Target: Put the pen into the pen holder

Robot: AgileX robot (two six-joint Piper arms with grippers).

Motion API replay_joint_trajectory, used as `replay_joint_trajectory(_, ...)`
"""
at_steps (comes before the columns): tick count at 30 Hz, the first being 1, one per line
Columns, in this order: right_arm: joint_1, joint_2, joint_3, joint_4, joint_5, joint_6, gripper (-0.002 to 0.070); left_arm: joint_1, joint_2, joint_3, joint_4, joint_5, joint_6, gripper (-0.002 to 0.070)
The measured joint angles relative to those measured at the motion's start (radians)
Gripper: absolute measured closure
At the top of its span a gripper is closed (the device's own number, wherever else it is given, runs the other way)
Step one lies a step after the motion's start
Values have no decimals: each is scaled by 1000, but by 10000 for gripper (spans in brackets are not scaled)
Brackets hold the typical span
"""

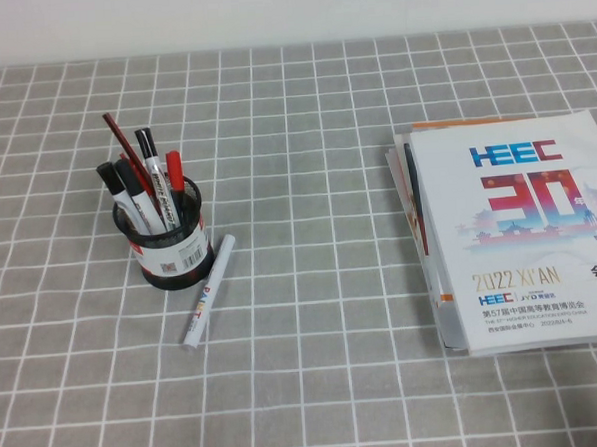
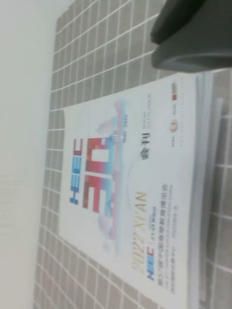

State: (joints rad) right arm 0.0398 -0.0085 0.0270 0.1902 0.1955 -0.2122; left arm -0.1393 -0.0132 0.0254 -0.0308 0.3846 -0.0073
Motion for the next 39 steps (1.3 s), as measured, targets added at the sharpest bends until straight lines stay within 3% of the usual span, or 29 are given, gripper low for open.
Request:
replay_joint_trajectory(5, 0, 0, 0, -201, 80, 245, 688, 0, 0, 0, 0, 0, 0, 678)
replay_joint_trajectory(8, 0, 0, 0, -223, 142, 295, 689, 0, 0, 0, 0, 0, 0, 678)
replay_joint_trajectory(39, 0, 0, 0, -223, 175, 316, 689, 0, 0, 0, 0, 0, 0, 678)
